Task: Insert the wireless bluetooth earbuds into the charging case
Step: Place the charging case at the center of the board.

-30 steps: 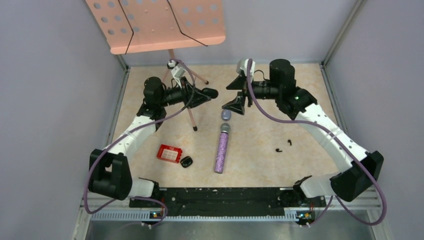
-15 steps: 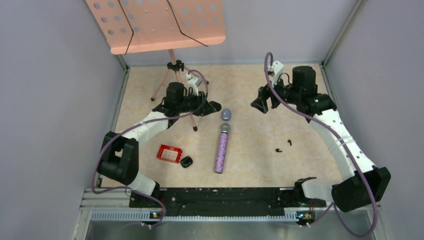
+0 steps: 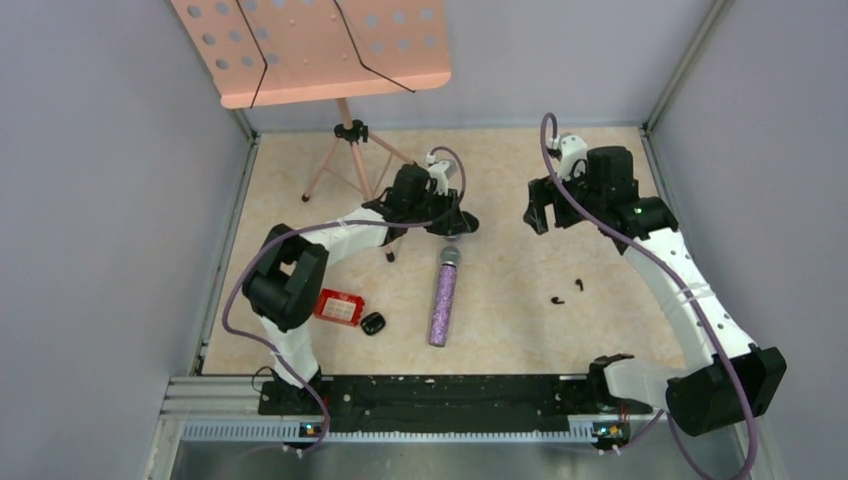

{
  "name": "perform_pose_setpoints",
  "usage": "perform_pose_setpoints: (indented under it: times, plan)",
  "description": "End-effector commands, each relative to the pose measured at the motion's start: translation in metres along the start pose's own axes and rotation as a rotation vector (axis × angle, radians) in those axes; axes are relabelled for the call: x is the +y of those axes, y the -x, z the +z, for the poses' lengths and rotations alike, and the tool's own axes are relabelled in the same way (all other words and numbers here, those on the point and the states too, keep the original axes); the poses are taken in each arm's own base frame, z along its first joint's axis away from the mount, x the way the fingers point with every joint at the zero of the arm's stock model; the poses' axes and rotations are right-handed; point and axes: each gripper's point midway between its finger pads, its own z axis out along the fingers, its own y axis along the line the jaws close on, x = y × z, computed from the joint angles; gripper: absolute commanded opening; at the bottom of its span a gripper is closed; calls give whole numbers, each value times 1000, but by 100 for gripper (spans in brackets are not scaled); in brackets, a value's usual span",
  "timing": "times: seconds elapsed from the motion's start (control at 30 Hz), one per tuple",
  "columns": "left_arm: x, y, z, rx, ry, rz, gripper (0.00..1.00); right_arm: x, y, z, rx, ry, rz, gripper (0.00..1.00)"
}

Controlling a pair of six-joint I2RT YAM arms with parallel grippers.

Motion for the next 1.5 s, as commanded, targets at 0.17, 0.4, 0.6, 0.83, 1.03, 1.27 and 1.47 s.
perform_pose_setpoints:
  times: [0.17, 0.4, 0.6, 0.83, 1.03, 1.27, 1.47]
  plan:
    - [-25, -4, 67, 10, -10, -14, 0, -44, -2, -17, 51, -193, 139, 82]
    - [-30, -20, 90, 43, -43, -19, 4, -48, -3, -23, 59, -196, 196, 83]
    - [-34, -13, 70, 50, 3, 82, 67, -48, -8, -15, 80, -187, 206, 83]
    - [-59, 11, 9, 55, -50, 367, 99, -50, -7, -1, 65, -147, 196, 84]
    - [-85, 63, -80, -247, -10, 595, 99, -30, -2, 17, -4, 22, 86, 82]
    - [-62, 20, -155, -168, 120, 662, 99, 34, 15, 29, -161, 368, -183, 72]
    - [-15, -5, -208, -109, 131, 394, 97, 132, -8, 52, -173, 668, -555, 70]
